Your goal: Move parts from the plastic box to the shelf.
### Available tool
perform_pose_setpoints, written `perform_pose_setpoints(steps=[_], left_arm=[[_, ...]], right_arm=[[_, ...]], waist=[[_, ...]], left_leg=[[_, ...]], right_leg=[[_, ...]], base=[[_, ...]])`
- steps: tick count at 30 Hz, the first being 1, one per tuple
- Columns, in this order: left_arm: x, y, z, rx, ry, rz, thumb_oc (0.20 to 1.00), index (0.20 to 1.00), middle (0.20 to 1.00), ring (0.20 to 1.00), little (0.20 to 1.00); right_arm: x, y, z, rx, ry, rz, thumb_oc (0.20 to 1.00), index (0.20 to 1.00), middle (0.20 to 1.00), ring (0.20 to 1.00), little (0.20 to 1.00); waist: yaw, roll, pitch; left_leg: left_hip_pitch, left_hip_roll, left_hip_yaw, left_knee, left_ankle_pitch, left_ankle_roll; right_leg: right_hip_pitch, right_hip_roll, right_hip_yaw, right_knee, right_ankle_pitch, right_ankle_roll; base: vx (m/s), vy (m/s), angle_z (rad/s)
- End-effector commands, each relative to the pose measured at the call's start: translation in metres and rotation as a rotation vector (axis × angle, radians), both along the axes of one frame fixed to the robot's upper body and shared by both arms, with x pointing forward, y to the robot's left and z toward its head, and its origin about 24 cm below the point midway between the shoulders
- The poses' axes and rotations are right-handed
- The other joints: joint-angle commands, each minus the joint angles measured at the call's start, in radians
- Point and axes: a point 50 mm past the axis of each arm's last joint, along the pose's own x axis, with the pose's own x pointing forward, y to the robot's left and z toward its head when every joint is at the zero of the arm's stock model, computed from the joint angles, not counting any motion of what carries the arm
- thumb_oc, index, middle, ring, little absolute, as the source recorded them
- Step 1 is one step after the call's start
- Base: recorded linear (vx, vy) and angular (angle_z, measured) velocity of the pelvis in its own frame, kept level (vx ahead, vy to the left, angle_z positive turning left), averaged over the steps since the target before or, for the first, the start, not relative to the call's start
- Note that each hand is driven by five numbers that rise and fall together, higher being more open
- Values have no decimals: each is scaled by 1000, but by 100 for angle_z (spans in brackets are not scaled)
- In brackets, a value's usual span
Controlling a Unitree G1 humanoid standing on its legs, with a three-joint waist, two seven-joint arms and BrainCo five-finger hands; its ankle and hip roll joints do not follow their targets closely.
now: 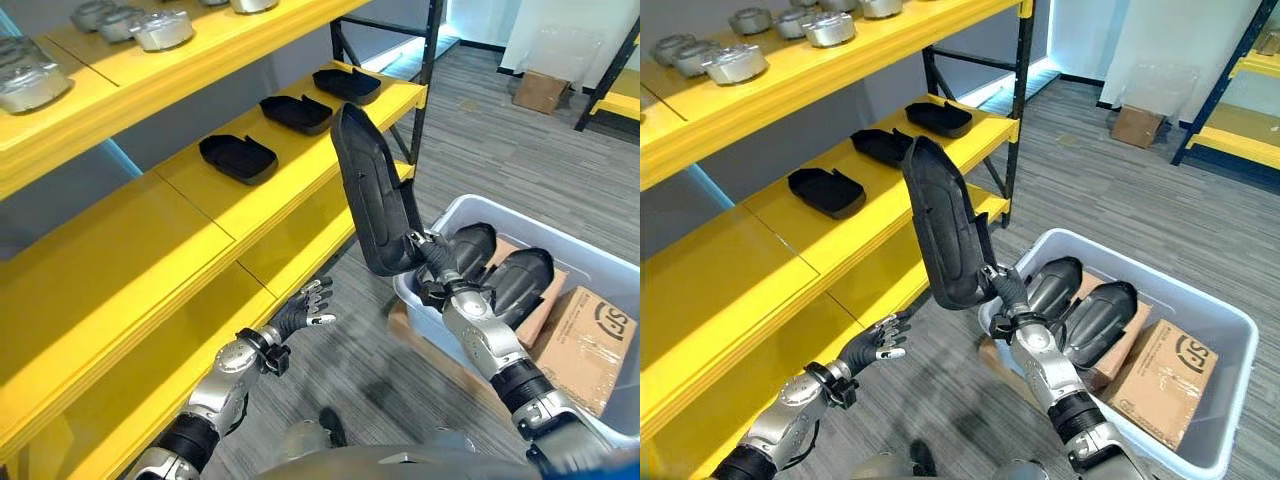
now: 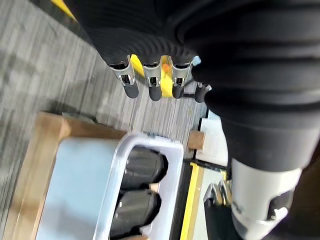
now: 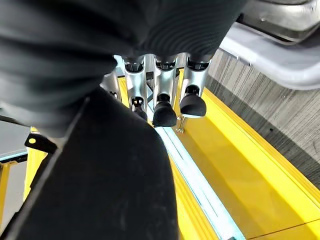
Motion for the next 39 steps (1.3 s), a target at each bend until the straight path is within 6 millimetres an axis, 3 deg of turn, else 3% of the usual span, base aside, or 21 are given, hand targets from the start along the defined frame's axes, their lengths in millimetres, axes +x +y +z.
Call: perform_pose_setpoints(steps=[1,3,10,14,21,24,29,30,33,36,39], left_arm=[[3,3,13,-10,-65,21,1000,1000,1000,1000,1000],[0,7,14,-9,-64,40,1000,1000,1000,1000,1000],[-9,17,14,-4,-60,94,1000,1000,1000,1000,1000],[-13,21,15,5,-61,107,1000,1000,1000,1000,1000],[-15,25,13,22,-58,123,1000,1000,1000,1000,1000],[-18,28,10,40,-44,124,1000,1000,1000,1000,1000],[-21,29,7,31,-49,129,1000,1000,1000,1000,1000],[-17,28,8,41,-60,119,1000,1000,1000,1000,1000],[-12,25,11,41,-66,110,1000,1000,1000,1000,1000],[-8,24,10,47,-64,115,1000,1000,1000,1000,1000],[-10,19,5,50,-54,80,1000,1000,1000,1000,1000]], right_arm=[[15,13,37,85,-164,26,200,200,200,200,200],[12,18,36,83,-158,35,200,200,200,200,200],[9,26,36,81,-152,60,200,200,200,200,200],[13,30,39,91,-157,47,200,200,200,200,200],[17,31,44,90,-177,25,200,200,200,200,200],[23,31,50,79,-197,8,200,200,200,200,200],[27,27,55,72,-217,-31,200,200,200,200,200],[29,25,59,79,-224,-50,200,200,200,200,200],[31,21,64,80,-238,-72,200,200,200,200,200],[34,16,66,79,-248,-72,200,200,200,200,200],[40,-1,69,61,-257,-108,200,200,200,200,200]], waist=[[16,15,-15],[32,16,-10],[89,1,4],[137,-10,20],[181,-19,37],[209,-24,45],[236,-26,55],[211,-22,52],[169,-27,54],[145,-40,56],[111,-53,53]], left_leg=[[126,143,-67,-102,119,-104],[116,134,-79,-121,136,-85],[99,121,-117,-129,136,-73],[69,105,-134,-101,124,-58],[36,71,-123,-51,97,-33],[27,32,-133,-19,52,-14],[31,-31,-144,-9,6,37],[25,-46,-152,-30,24,51],[50,-72,-174,-64,11,53],[77,-94,-188,-92,0,48],[116,-122,-240,-113,-23,47]], right_leg=[[-61,88,8,27,26,-44],[-67,83,0,16,53,-42],[-60,53,-26,18,63,-8],[-55,28,-59,27,73,15],[-50,-8,-97,34,101,24],[-45,-36,-99,77,107,38],[-80,-87,-110,197,175,49],[-115,-32,-63,180,174,22],[-178,42,7,134,179,27],[-216,66,34,43,237,50],[-253,92,118,-66,309,79]], base=[[-11,292,35],[-14,348,31],[1,211,24],[-20,173,20],[-30,206,21],[-5,283,16],[15,232,3],[0,183,-3],[53,52,49],[127,-35,60],[228,-104,64]])
